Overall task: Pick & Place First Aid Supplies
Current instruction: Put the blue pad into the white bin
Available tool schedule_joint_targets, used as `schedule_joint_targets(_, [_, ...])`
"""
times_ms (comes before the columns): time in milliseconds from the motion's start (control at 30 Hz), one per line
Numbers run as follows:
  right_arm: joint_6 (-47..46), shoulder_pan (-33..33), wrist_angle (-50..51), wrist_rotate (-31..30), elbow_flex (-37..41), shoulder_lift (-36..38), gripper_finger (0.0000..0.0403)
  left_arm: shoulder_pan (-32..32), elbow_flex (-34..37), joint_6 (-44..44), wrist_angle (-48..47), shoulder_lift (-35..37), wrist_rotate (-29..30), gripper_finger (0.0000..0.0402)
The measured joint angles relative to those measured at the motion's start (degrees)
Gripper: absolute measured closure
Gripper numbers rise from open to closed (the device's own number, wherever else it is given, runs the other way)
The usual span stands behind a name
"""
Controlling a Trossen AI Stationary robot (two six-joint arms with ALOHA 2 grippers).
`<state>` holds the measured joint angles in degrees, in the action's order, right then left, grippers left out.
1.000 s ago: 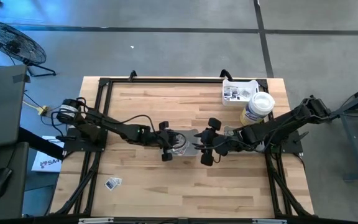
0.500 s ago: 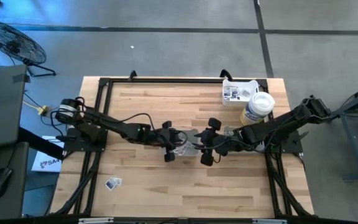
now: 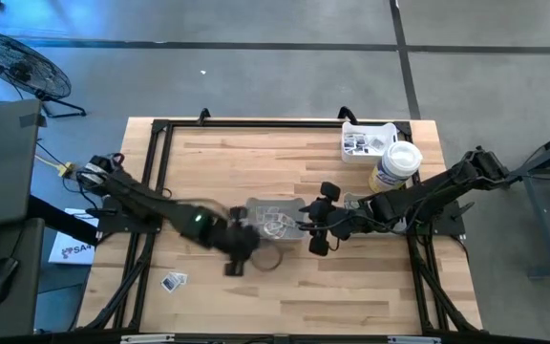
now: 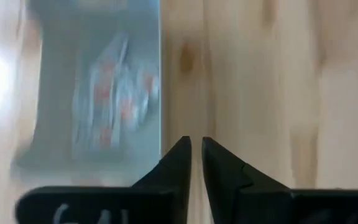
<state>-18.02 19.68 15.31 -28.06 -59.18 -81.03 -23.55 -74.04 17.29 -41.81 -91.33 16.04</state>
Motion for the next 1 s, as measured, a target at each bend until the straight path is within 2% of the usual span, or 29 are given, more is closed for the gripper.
schedule_joint_targets(67, [0.0, 0.0, -0.1, 0.2, 0.0, 0.0, 0.0249, -3.8, -2.4, 6.1, -10.1, 0.0, 2.8, 0.0375])
schedule_joint_targets(167, [0.0, 0.0, -0.1, -0.2, 0.0, 0.0, 0.0249, -8.9, -4.2, 18.1, -21.3, 0.0, 3.4, 0.0389])
schedule_joint_targets(267, [0.0, 0.0, -0.3, -0.5, 0.0, 0.0, 0.0249, -14.2, -3.9, 31.9, -29.5, -0.1, -0.4, 0.0393])
schedule_joint_targets(333, [0.1, 0.0, -0.3, -1.0, 0.0, 0.0, 0.0249, -17.6, -2.3, 40.3, -31.3, -0.1, -2.8, 0.0394])
schedule_joint_targets(500, [0.4, 0.0, -1.5, -1.6, 0.0, 0.0, 0.0249, -25.3, 4.0, 56.9, -28.7, -0.3, -9.9, 0.0368])
schedule_joint_targets(667, [1.6, -0.1, -4.6, 0.0, 0.0, 0.0, 0.0249, -30.7, 9.2, 69.2, -20.8, -0.3, -11.3, 0.0291])
schedule_joint_targets(833, [5.2, -0.1, -8.1, 2.4, 0.0, 0.0, 0.0249, -33.0, 12.0, 76.0, -11.7, -0.3, -10.2, 0.0236])
schedule_joint_targets(1000, [8.1, -0.3, -10.4, 2.5, 0.0, 0.0, 0.0249, -33.2, 13.8, 79.5, -9.2, -2.2, -11.9, 0.0230])
